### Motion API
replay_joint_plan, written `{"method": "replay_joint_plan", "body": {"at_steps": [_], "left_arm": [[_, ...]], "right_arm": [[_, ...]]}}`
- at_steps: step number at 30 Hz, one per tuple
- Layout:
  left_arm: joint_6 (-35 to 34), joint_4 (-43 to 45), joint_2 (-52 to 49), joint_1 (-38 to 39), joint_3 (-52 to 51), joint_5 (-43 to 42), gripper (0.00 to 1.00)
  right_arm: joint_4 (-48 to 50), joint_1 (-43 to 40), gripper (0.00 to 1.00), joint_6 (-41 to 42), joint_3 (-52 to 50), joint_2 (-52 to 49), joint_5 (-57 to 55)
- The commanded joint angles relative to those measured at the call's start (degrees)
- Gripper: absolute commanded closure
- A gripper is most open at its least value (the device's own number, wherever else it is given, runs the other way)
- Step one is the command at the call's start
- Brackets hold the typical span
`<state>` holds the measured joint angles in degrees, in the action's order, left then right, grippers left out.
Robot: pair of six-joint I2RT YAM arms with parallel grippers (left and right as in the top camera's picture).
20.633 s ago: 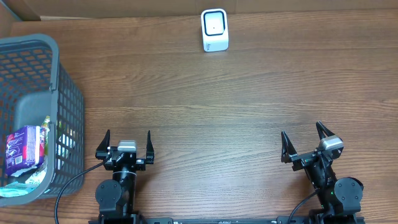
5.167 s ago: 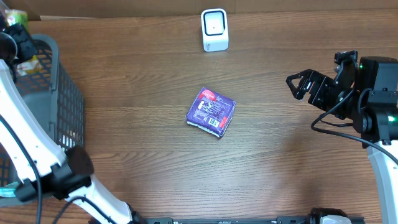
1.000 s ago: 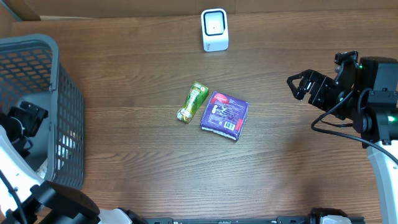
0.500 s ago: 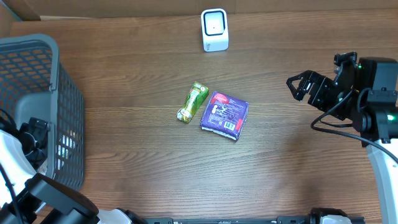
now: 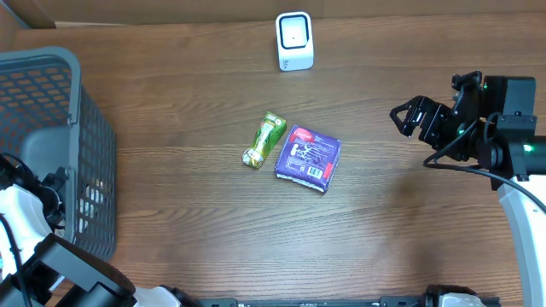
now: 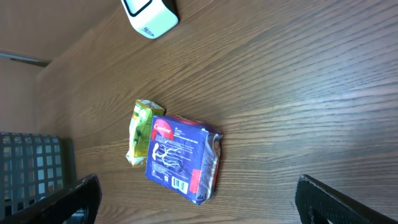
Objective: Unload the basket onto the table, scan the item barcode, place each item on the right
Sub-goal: 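Reach the left gripper into the basket toward the white gold-capped tube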
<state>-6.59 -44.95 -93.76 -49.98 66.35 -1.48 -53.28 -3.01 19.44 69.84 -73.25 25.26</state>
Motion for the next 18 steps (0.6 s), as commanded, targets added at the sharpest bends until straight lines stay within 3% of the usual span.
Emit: {"method": "replay_joint_plan", "body": {"at_steps": [1, 4, 8, 15, 18], "left_arm": [[13.42, 0.83, 1.14, -0.15, -0.48, -0.04, 0.04], [17.2, 1.18, 1.14, -0.15, -0.46, -0.02, 0.07], [18.23, 1.84, 1.14, -0.15, -0.46, -0.02, 0.0], [40.81, 2.56, 1.14, -0.11, -0.46, -6.12, 0.01], [44.65, 2.23, 1.14, -0.28, -0.5, -6.01, 0.02]], "right_arm": [[0.52, -0.22, 0.0, -0.33, 1.36, 0.26, -0.15], [0.5, -0.22, 0.0, -0.35, 1.36, 0.26, -0.57], [0.46, -0.22, 0.0, -0.35, 1.36, 0.26, -1.22], [0.26, -0.22, 0.0, -0.35, 1.36, 0.26, -1.97], [-0.02, -0.22, 0.0, -0.35, 1.36, 0.24, -3.45]]}}
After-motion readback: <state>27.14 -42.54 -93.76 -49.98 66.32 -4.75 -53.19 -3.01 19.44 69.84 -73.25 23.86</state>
